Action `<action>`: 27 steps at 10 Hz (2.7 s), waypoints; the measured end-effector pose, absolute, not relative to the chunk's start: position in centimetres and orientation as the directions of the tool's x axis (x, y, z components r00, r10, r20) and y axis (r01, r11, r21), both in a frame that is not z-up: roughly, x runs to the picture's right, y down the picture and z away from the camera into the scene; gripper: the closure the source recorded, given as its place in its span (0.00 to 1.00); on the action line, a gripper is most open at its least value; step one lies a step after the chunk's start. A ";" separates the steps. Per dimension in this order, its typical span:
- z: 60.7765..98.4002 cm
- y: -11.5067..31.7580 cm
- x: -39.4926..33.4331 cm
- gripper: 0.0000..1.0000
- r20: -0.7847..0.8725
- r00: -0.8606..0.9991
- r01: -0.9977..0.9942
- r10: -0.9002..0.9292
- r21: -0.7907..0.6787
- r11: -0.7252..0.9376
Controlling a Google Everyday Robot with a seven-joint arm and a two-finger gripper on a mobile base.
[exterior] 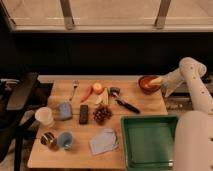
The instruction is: Stack bowls into tray
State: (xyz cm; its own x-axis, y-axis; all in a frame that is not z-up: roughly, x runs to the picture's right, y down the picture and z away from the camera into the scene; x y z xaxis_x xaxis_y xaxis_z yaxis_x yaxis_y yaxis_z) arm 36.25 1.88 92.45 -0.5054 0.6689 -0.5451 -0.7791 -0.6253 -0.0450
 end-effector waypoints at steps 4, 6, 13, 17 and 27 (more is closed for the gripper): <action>92.5 3.4 34.8 0.23 -0.490 -0.460 -0.825 0.740 -0.072 -0.560; 92.4 4.1 34.2 0.23 -0.347 -0.447 -0.862 0.824 -0.078 -0.501; 92.7 0.3 32.6 0.23 -0.259 -0.465 -0.859 0.847 -0.098 -0.502; 93.5 -0.5 32.8 0.23 -0.301 -0.532 -0.812 0.791 -0.084 -0.578; 94.9 1.0 34.1 0.85 -0.373 -0.583 -0.761 0.722 -0.060 -0.646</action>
State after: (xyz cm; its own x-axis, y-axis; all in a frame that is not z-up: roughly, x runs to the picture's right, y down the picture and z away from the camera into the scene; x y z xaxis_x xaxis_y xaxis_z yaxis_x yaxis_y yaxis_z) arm 34.08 1.04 94.87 -0.5832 0.7216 -0.3729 -0.7608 -0.6461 -0.0605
